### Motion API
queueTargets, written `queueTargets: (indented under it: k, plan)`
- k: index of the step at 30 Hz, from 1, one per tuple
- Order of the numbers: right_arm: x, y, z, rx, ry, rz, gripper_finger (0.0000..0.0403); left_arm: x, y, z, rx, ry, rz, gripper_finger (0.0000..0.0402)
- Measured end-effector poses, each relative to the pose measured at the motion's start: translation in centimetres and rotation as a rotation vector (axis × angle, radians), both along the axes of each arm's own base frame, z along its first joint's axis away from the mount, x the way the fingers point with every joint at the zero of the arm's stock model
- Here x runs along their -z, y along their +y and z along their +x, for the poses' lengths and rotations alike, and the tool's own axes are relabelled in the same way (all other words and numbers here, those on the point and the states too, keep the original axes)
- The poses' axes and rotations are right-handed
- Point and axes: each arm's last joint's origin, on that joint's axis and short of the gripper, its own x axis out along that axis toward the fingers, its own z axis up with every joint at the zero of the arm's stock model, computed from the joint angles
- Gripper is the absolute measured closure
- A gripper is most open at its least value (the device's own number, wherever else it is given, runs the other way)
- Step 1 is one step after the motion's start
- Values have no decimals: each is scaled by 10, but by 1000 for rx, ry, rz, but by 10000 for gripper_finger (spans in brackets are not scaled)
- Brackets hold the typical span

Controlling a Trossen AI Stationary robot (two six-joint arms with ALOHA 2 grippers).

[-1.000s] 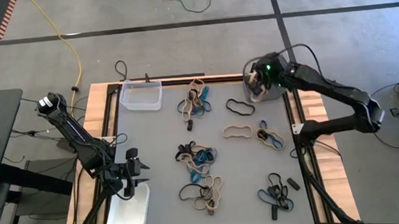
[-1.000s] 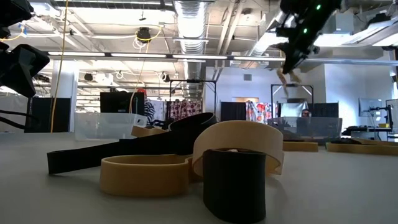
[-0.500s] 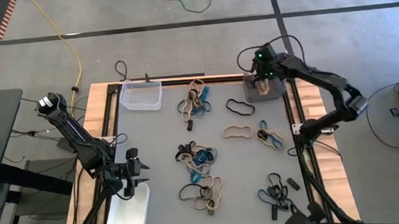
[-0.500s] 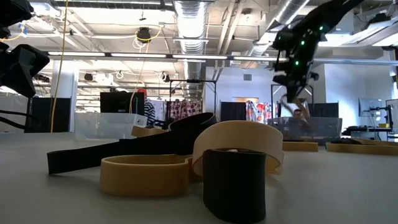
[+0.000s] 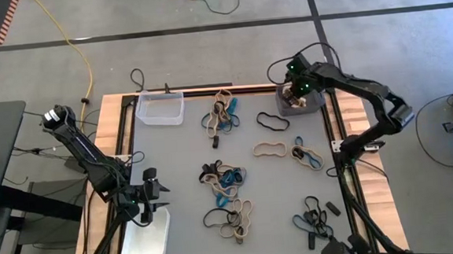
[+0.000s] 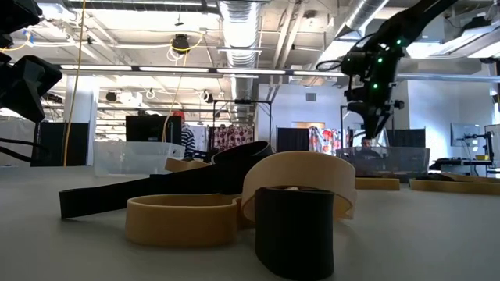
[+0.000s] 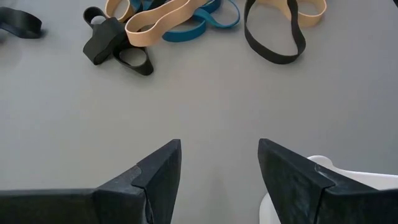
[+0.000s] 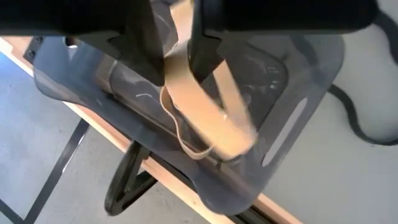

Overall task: Sort rubber bands into baskets
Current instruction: Put the white rubber band into the black transparent bin

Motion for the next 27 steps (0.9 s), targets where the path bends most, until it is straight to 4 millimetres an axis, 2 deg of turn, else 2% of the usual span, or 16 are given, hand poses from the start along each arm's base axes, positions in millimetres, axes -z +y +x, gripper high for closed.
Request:
queueTargets:
  k: [7, 10, 13, 17, 21, 27]
  plan:
    - [-24, 20, -11, -11, -36, -31, 215, 0, 0, 0, 0, 0, 0, 196]
    - [-32, 34, -9, -86, -107, 16, 200, 0, 0, 0, 0, 0, 0, 196]
    - [-36, 52, 1, -211, -197, 86, 197, 0, 0, 0, 0, 0, 0, 196]
    - [-26, 85, 23, -404, -236, 176, 200, 0, 0, 0, 0, 0, 0, 196]
    - [-4, 123, 45, -585, -203, 239, 206, 0, 0, 0, 0, 0, 0, 196]
    - [21, 168, 66, -754, -249, 200, 213, 0, 0, 0, 0, 0, 0, 196]
